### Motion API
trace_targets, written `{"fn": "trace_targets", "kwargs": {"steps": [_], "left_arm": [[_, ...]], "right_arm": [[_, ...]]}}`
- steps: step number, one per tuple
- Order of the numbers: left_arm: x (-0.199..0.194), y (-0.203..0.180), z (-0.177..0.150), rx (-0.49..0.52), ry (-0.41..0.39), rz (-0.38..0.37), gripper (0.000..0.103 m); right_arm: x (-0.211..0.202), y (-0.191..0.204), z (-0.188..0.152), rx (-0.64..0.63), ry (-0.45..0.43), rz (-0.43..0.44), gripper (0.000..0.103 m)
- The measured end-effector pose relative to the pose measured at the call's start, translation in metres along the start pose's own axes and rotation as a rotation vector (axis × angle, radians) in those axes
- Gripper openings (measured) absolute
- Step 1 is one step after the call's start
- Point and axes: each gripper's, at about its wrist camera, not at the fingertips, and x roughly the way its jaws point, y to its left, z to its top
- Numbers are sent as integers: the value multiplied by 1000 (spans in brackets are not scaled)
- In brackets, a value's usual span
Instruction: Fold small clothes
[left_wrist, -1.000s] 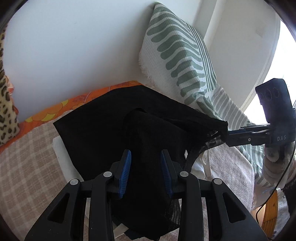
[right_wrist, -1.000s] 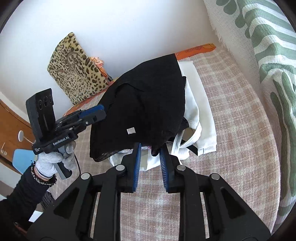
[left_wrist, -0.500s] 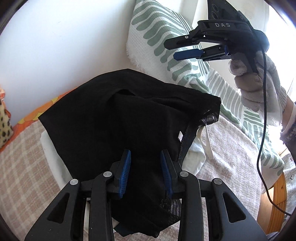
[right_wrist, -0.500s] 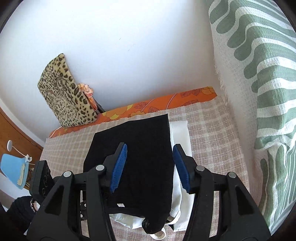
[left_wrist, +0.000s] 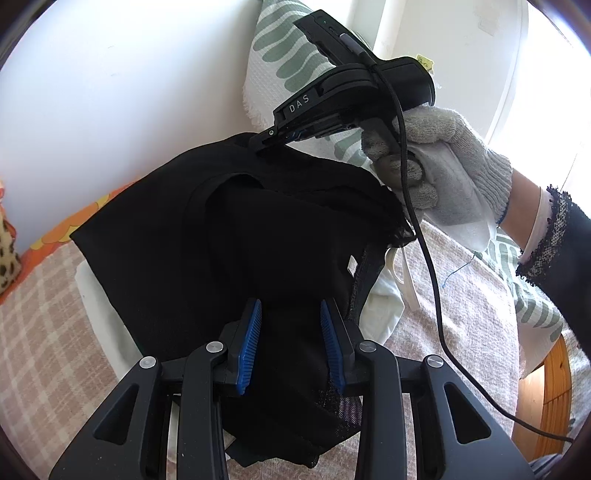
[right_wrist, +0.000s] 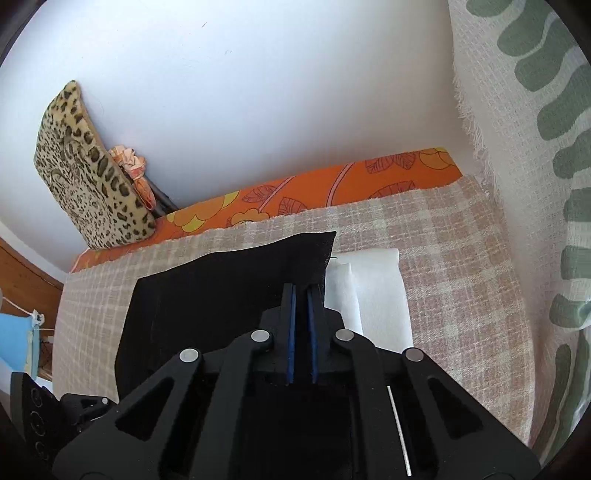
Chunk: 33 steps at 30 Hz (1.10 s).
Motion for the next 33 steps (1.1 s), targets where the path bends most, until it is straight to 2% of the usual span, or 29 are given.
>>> {"fn": "trace_targets", "kwargs": {"steps": [1, 3, 6, 9, 12, 16, 18, 21, 25, 30, 33], "left_arm": [[1, -2, -1, 17, 5, 6, 31], [4, -4, -2, 41, 19, 18, 31], [-2, -3, -2, 25, 19, 13, 31], [-14, -3, -2, 10, 7, 6, 31], [-29, -1, -4, -8, -7, 3, 31], [-55, -2, -11, -25, -26, 13, 31], [-68, -2, -15, -34, -32, 22, 32], [-90, -7, -22, -54, -48, 30, 45], [-117, -12, -28, -68, -82, 43, 47], [-148, -23, -31, -71, -123, 61, 60], [-166, -31, -36, -59, -150, 70, 64]], "right_arm": [[0, 2, 1, -32, -5, -59, 5], [5, -4, 5, -17, -6, -136, 4], [11, -6, 4, -26, 23, -137, 5], [0, -4, 1, -20, 3, -152, 8], [-19, -4, -3, 7, -27, -186, 17], [-53, 4, -14, 14, -79, -184, 34], [-70, 11, -20, 9, -107, -193, 38], [-93, 23, -30, 14, -131, -190, 38], [-118, 44, -47, 9, -152, -190, 39], [-146, 79, -73, -22, -178, -206, 40], [-160, 98, -89, -26, -195, -199, 46]]}}
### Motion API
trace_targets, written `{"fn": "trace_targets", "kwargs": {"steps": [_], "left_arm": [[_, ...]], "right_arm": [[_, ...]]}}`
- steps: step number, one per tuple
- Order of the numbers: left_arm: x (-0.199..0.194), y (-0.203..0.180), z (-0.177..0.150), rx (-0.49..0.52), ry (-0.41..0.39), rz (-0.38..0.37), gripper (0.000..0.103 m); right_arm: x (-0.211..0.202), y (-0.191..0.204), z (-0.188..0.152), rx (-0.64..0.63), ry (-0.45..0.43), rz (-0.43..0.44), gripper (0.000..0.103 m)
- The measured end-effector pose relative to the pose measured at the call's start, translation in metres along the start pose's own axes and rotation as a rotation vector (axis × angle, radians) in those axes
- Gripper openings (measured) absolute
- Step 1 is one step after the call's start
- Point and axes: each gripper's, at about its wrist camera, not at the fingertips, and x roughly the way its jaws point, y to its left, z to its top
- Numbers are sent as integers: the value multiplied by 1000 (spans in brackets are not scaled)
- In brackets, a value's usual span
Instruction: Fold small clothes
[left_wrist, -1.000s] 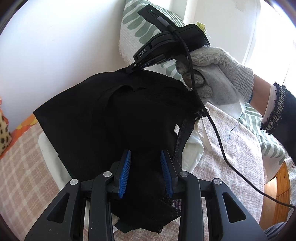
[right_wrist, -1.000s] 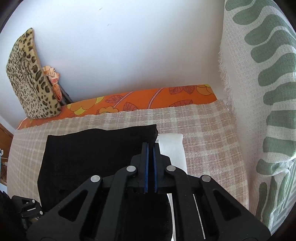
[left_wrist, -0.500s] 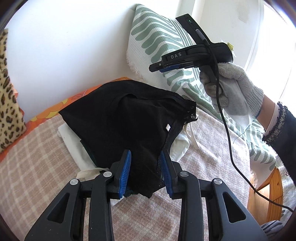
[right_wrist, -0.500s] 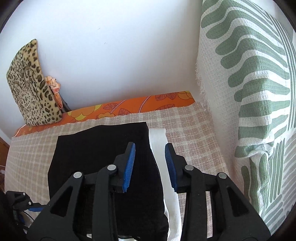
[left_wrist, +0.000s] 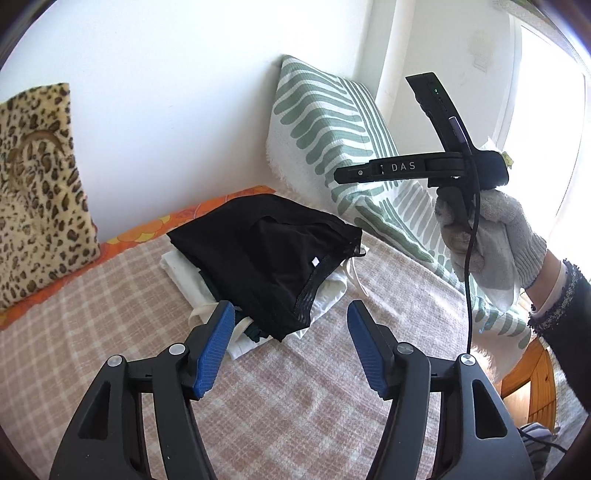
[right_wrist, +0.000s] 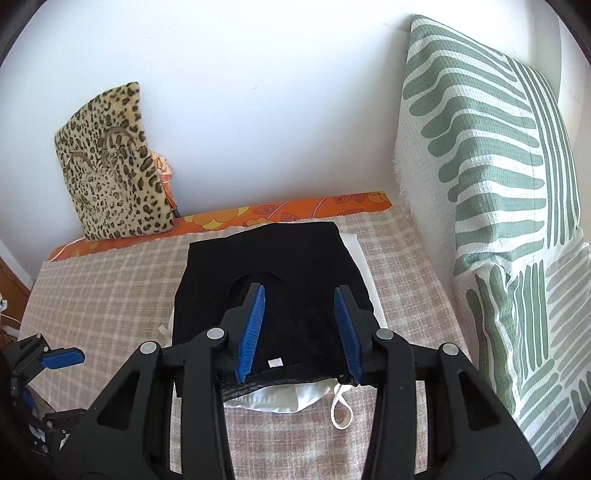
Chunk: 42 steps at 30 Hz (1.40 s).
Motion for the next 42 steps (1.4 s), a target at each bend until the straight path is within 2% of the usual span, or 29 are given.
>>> {"fn": "trace_targets", "kwargs": {"steps": [2, 10, 13, 15, 17, 24, 26, 29, 33, 36, 42], "left_arm": [[-12, -3, -4, 4, -14, 7, 68], [-51, -9, -16, -2, -39, 43, 79], [-67, -14, -20, 7, -66, 62, 80], [-78, -17, -23, 22, -86, 84, 81], [-87, -19, -27, 32, -103, 92, 82], [-105, -20, -51, 46, -124, 120, 83], [-108, -18, -57, 39, -124, 135, 84], [-109, -13, -66, 17, -120, 166, 86], [-111, -9, -74, -5, -114, 218, 96], [-114, -8, -78, -1, -132, 254, 97], [-116, -4, -83, -15, -144, 267, 102]], "right_arm": [[-13, 10, -8, -8, -18, 2, 52], [-53, 44, -37, -27, -58, -25, 54], [-69, 55, -48, -25, -79, -39, 57], [-77, 65, -58, -32, -91, -43, 62], [-86, 76, -69, -42, -113, -58, 78], [-101, 109, -106, -51, -150, -66, 86], [-102, 116, -114, -61, -166, -89, 94], [-104, 122, -122, -49, -184, -96, 94], [-101, 126, -133, -34, -187, -107, 94], [-96, 129, -139, -38, -185, -115, 94], [-89, 130, -145, -33, -184, -124, 94]]}}
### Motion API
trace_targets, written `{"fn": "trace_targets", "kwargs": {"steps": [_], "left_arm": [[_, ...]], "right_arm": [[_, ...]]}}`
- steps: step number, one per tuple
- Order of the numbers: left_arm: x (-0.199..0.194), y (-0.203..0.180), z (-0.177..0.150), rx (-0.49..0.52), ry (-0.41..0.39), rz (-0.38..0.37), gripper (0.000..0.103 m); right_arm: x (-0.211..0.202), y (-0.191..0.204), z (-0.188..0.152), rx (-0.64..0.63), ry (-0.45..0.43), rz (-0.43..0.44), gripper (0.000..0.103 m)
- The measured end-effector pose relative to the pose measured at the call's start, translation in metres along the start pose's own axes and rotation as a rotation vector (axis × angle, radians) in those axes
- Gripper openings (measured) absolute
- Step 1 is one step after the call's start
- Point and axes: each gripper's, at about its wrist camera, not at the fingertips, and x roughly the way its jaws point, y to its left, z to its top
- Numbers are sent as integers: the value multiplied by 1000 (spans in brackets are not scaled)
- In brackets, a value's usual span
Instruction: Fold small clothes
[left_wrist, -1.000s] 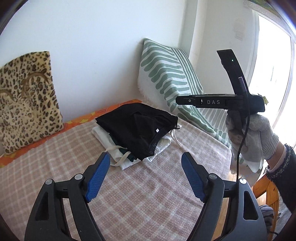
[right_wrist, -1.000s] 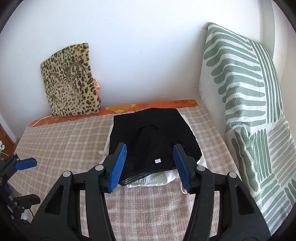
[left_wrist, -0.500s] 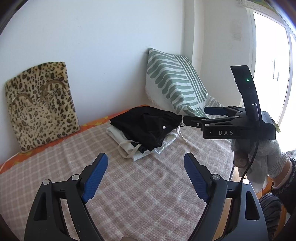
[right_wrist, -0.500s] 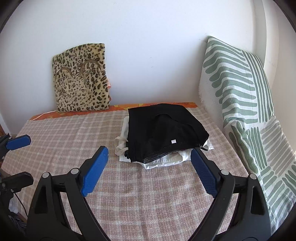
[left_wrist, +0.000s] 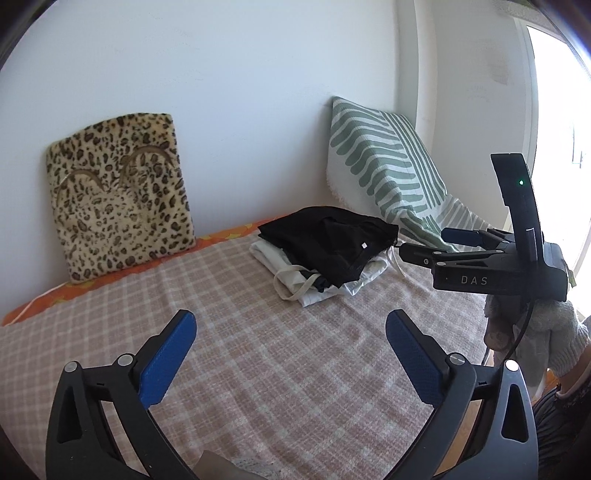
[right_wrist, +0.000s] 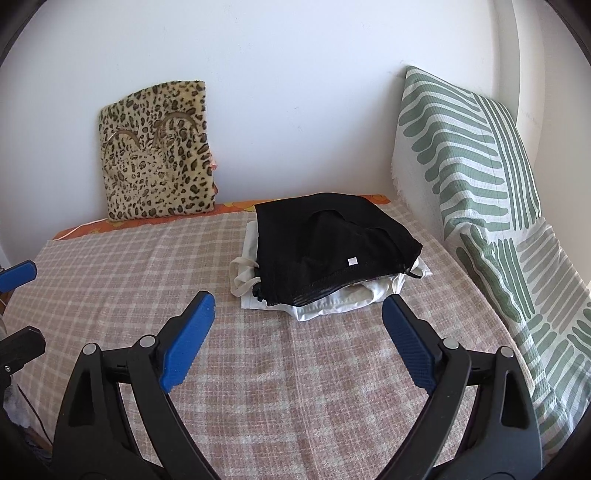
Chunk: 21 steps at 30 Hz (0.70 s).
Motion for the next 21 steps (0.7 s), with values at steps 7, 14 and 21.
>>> {"fn": "trace_targets", "kwargs": {"steps": [7, 14, 21], "left_arm": [[4, 0, -5, 9, 27, 8, 102], [6, 3, -6, 6, 41, 7, 102], [7, 4, -7, 2, 46, 4, 102]], "right_arm": [[5, 1, -5, 0, -3, -16, 94], [7, 2, -7, -14, -14, -39, 103], [9, 1, -8, -15, -13, -46, 103]]}}
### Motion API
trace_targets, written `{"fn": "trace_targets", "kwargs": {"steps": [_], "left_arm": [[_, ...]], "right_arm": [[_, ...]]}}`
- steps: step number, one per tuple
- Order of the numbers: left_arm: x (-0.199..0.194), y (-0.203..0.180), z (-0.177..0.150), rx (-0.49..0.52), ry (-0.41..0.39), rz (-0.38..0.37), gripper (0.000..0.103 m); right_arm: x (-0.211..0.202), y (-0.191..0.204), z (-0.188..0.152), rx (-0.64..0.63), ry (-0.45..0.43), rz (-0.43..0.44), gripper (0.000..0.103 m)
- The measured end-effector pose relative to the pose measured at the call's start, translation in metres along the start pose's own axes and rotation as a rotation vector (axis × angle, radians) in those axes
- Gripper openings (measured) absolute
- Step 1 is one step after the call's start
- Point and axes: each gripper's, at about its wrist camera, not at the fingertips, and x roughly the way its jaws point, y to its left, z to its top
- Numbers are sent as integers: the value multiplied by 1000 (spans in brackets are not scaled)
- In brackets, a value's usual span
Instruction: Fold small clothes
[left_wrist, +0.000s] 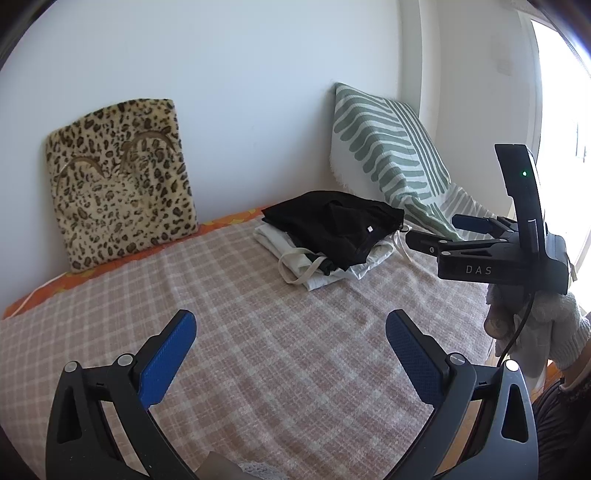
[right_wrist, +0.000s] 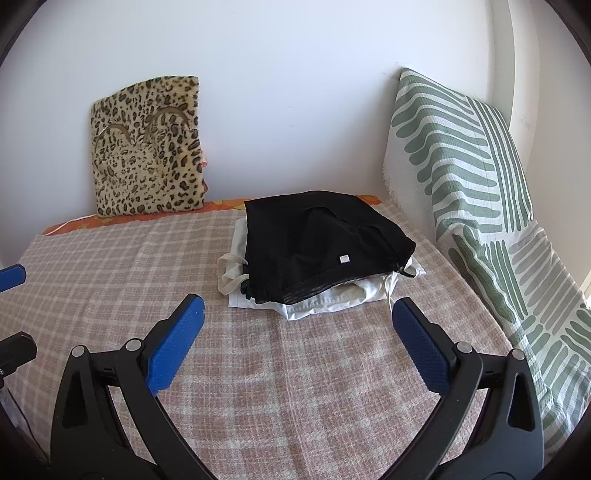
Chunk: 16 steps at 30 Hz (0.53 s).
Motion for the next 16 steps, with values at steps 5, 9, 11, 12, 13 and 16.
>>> {"fn": "trace_targets", "kwargs": {"steps": [5, 9, 11, 12, 13, 16], "left_arm": [[0, 0, 0, 3, 1, 9, 102], [-2, 0, -2, 9, -11, 7, 102], [-3, 0, -3, 21, -23, 8, 102], [-3, 0, -3, 24, -21, 7, 102], [-3, 0, -3, 24, -20, 4, 102], [-2, 2, -2, 18, -18, 3, 102]], "right_arm": [[1, -3, -1, 8, 4, 1, 103], [2, -5, -2, 17, 7, 0, 103], [2, -6, -3, 27, 11, 2, 103], [1, -6, -3, 32, 12, 0, 103], [1, -6, -3, 31, 12, 1, 103], [1, -6, -3, 28, 12, 0, 103]]}}
